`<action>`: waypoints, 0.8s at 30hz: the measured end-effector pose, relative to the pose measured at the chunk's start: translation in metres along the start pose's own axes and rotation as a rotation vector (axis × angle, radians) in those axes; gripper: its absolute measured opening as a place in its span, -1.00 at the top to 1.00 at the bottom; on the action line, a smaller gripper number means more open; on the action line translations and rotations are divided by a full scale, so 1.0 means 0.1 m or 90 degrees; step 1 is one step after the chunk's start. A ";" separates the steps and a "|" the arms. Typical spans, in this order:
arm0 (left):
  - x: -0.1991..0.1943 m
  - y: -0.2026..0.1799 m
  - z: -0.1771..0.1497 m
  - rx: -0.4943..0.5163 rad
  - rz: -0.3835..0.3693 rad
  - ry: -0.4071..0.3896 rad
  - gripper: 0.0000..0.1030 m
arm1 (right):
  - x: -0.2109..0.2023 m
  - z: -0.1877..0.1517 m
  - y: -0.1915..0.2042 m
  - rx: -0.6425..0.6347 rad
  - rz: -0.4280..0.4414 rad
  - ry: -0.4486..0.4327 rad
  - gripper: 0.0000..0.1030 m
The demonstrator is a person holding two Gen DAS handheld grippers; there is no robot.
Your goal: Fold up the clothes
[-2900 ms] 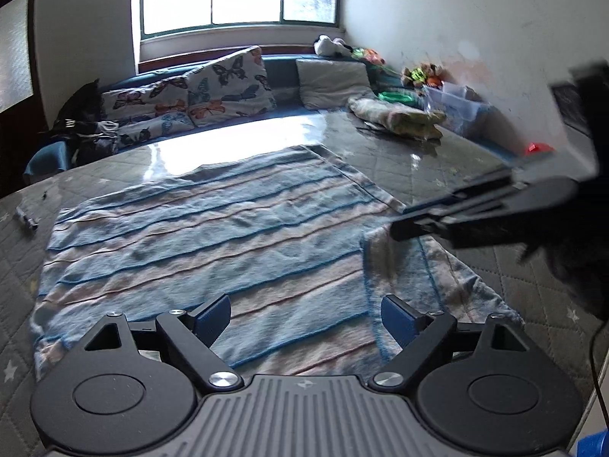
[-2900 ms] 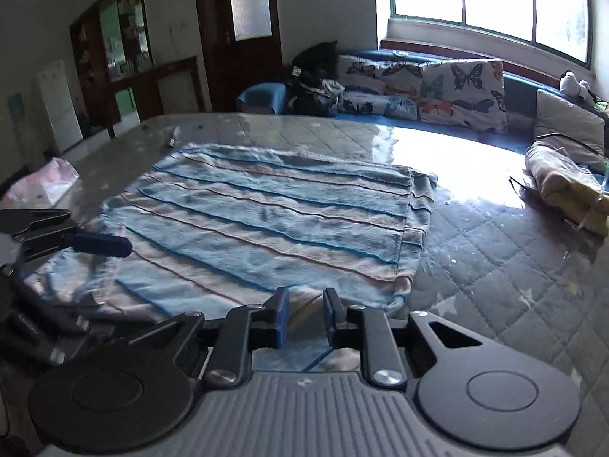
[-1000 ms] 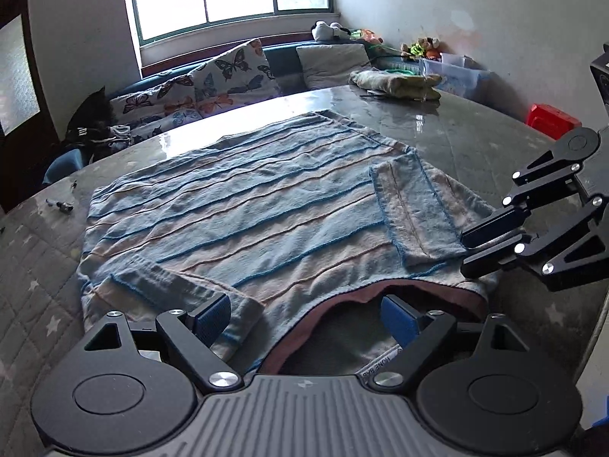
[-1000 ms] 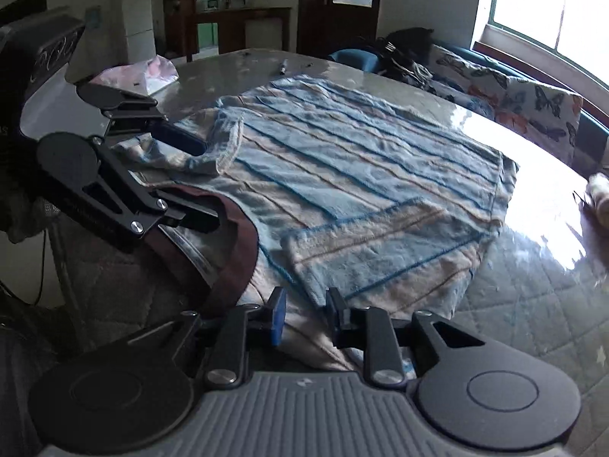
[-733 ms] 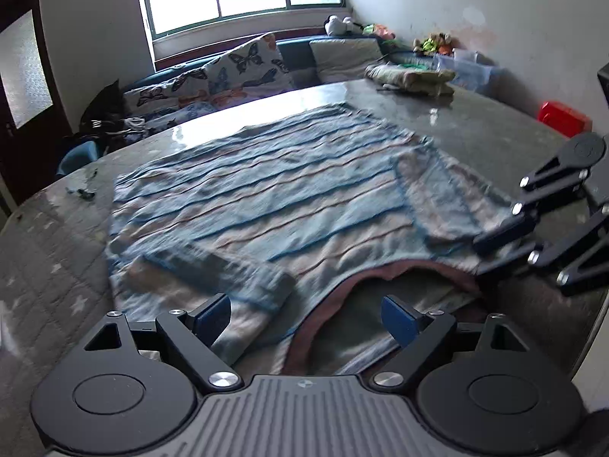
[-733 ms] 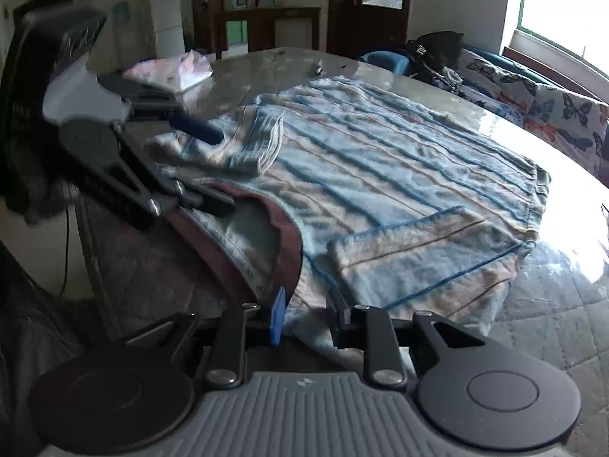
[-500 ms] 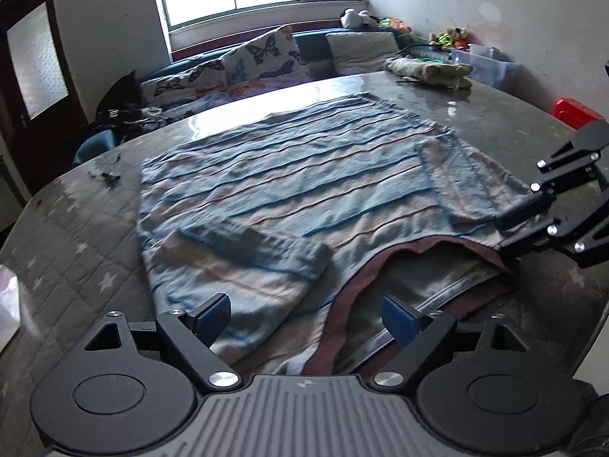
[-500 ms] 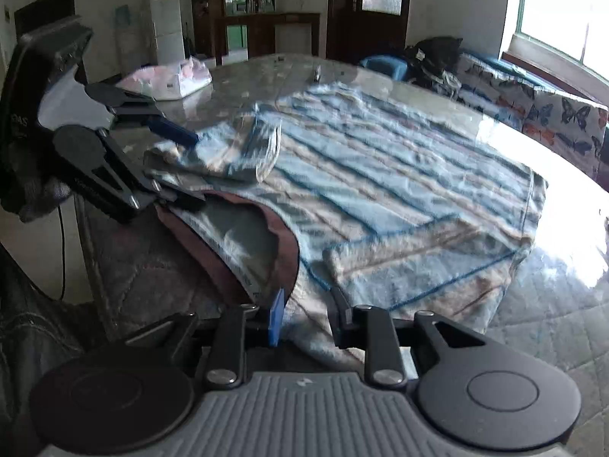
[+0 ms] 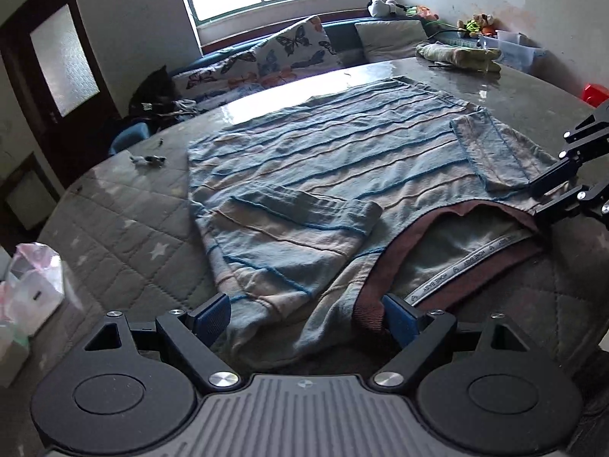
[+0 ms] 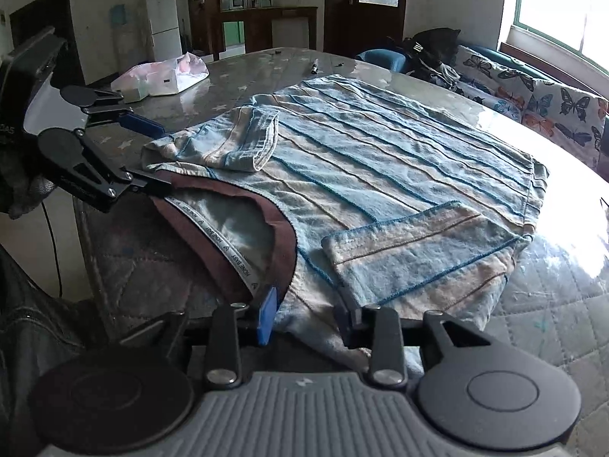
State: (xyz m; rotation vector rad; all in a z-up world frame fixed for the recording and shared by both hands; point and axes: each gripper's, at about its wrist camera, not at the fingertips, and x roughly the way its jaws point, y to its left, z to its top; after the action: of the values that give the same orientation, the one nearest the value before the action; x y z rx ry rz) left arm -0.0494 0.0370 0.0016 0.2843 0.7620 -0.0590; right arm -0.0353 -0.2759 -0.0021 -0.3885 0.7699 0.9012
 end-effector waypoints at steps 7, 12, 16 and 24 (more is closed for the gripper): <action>-0.16 0.06 -0.02 -0.015 -0.029 0.014 -0.72 | 0.00 -0.01 -0.02 0.002 0.004 -0.002 0.35; -0.19 0.39 0.07 -0.111 0.028 -0.006 -0.69 | 0.00 -0.02 -0.04 0.007 0.007 -0.005 0.30; -0.08 0.35 0.02 -0.084 0.050 0.004 -0.69 | 0.00 -0.02 -0.04 0.009 0.006 -0.006 0.28; 0.00 0.21 -0.10 -0.013 0.059 0.005 -0.69 | 0.01 -0.01 -0.04 0.013 0.009 -0.007 0.27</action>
State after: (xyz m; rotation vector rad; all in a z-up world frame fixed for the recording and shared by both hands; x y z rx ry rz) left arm -0.0522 0.0601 -0.0003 0.3001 0.7564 0.0373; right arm -0.0321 -0.2783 -0.0040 -0.3608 0.7718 0.9072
